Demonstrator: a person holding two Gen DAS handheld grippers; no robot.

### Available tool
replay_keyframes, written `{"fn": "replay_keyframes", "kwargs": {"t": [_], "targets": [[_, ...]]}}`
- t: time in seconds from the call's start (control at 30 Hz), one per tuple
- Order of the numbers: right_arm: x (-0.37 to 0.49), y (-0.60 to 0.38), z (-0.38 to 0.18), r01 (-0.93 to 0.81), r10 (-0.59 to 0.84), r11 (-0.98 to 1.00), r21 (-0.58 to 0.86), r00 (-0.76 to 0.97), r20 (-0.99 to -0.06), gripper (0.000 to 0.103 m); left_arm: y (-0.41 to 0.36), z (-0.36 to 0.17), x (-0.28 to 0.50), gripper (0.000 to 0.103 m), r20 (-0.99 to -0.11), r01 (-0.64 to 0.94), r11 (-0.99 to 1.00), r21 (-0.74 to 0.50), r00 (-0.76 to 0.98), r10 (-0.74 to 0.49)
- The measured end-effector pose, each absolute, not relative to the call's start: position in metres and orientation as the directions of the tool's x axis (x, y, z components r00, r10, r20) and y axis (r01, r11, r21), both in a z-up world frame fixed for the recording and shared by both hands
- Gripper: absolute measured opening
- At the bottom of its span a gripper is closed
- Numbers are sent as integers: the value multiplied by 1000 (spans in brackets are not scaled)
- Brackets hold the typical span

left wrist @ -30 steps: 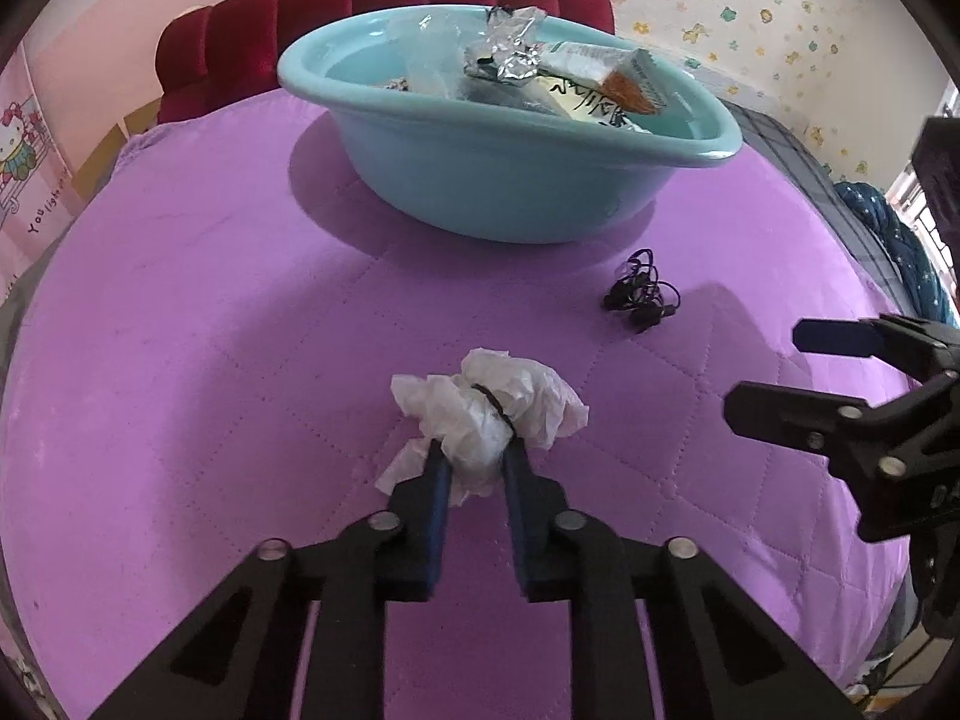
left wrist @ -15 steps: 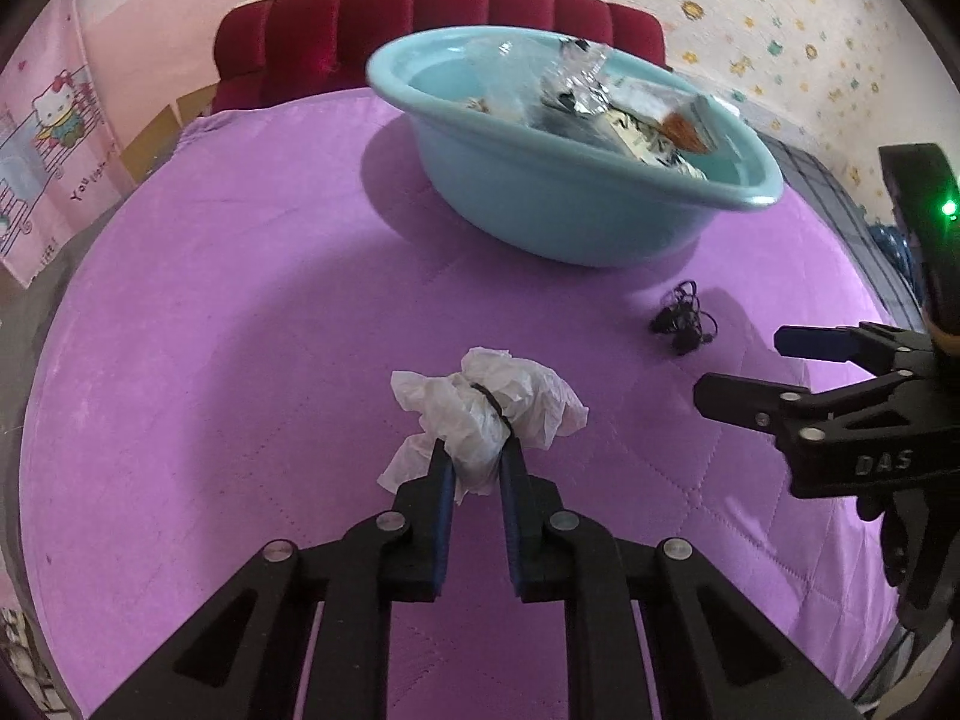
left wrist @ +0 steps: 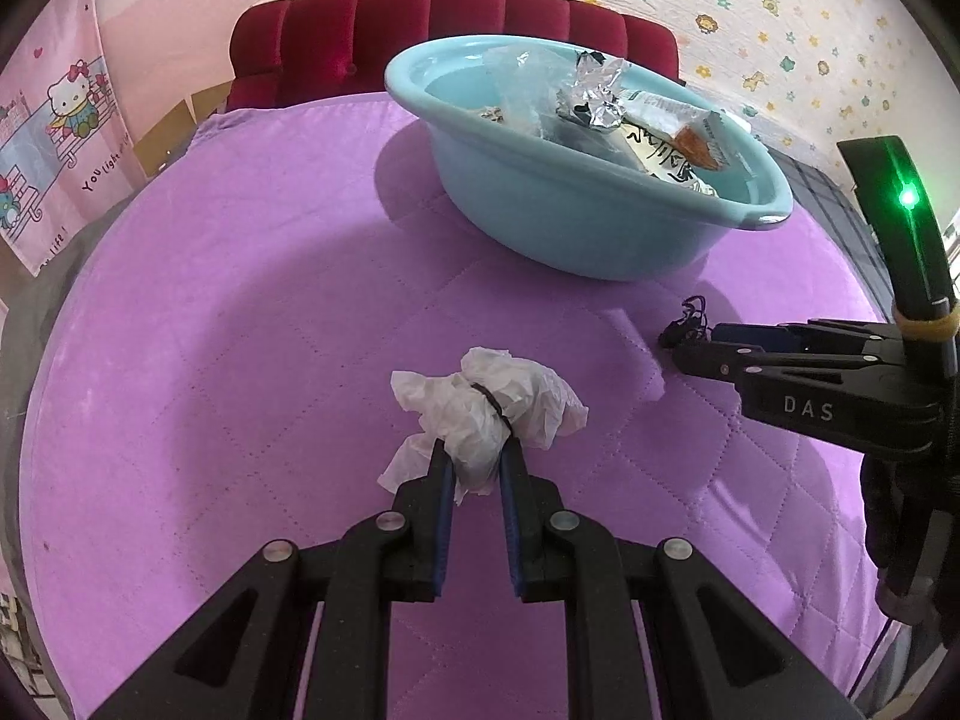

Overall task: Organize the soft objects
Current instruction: 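Grasp the white tissue with the left tool while the right tool grasps the black cable, then carry the tissue and cable with both tools over the basin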

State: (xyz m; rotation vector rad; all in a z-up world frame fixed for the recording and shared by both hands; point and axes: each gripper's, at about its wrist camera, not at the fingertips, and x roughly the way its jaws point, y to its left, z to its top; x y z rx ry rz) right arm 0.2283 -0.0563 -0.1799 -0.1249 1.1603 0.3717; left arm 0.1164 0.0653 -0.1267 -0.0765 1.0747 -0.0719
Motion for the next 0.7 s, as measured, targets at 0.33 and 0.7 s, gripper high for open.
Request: {"fn": "replay_keyframes", "kwargs": {"t": [0.33, 0.7], "targets": [[220, -54, -161, -344, 260, 929, 133, 355, -898, 2, 63, -119, 113, 16, -870, 55, 994, -96, 481, -110], [196, -63, -127, -327, 266, 934, 142, 375, -888, 2, 59, -100, 99, 16, -858, 86, 992, -98, 498, -128]]}}
